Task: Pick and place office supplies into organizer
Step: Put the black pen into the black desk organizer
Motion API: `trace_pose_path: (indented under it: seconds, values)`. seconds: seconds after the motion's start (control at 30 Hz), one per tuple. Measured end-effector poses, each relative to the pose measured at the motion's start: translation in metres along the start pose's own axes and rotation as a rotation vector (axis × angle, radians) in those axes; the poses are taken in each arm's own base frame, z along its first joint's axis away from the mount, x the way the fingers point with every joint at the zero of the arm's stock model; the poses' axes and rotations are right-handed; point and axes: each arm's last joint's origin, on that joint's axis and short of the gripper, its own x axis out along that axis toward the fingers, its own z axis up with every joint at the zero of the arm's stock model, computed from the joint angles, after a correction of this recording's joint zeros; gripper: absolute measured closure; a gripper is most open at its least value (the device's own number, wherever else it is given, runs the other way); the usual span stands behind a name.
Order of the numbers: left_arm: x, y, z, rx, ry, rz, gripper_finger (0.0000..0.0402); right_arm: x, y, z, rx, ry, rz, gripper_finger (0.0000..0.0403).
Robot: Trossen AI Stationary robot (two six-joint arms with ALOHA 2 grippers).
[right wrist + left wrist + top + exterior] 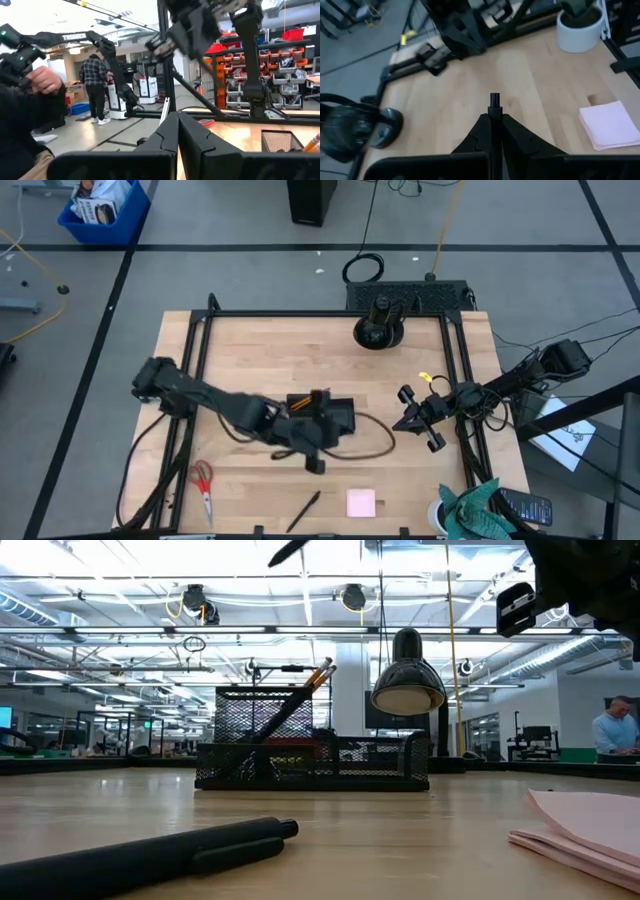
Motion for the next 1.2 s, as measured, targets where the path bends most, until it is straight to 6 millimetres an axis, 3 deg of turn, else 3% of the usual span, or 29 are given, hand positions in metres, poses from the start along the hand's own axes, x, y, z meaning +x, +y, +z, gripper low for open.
trace_pose_path:
  seconds: [0.13, 0.27, 0.4, 0.5, 0.73, 0.97, 1.2]
  values:
    - [-0.013, 0.023, -0.015, -0.023, -0.017, 0.004, 0.0387, 0.000, 0.000, 0.001, 0.001, -0.011, 0.002, 0.0403]
    - [-0.016, 0.039, -0.051, -0.116, -0.098, 0.017, 0.0392, 0.000, 0.000, 0.002, 0.000, -0.017, 0.006, 0.0403]
    - [-0.009, 0.039, -0.094, -0.178, -0.268, -0.025, 0.0385, 0.000, 0.000, 0.000, 0.002, -0.003, 0.004, 0.0403]
    - [-0.003, 0.043, -0.116, -0.222, -0.383, -0.020, 0.0382, 0.000, 0.000, 0.000, 0.000, -0.001, 0.004, 0.0403]
    - [0.011, 0.045, -0.153, -0.248, -0.323, -0.017, 0.0394, 0.000, 0.000, 0.000, -0.004, -0.001, 0.004, 0.0403]
    - [0.016, 0.053, -0.167, -0.242, -0.280, 0.014, 0.0380, 0.000, -0.001, 0.000, -0.009, -0.005, -0.025, 0.0403]
    - [0.015, 0.063, -0.161, -0.228, -0.376, -0.016, 0.0386, 0.000, -0.001, 0.000, 0.002, -0.002, -0.023, 0.0403]
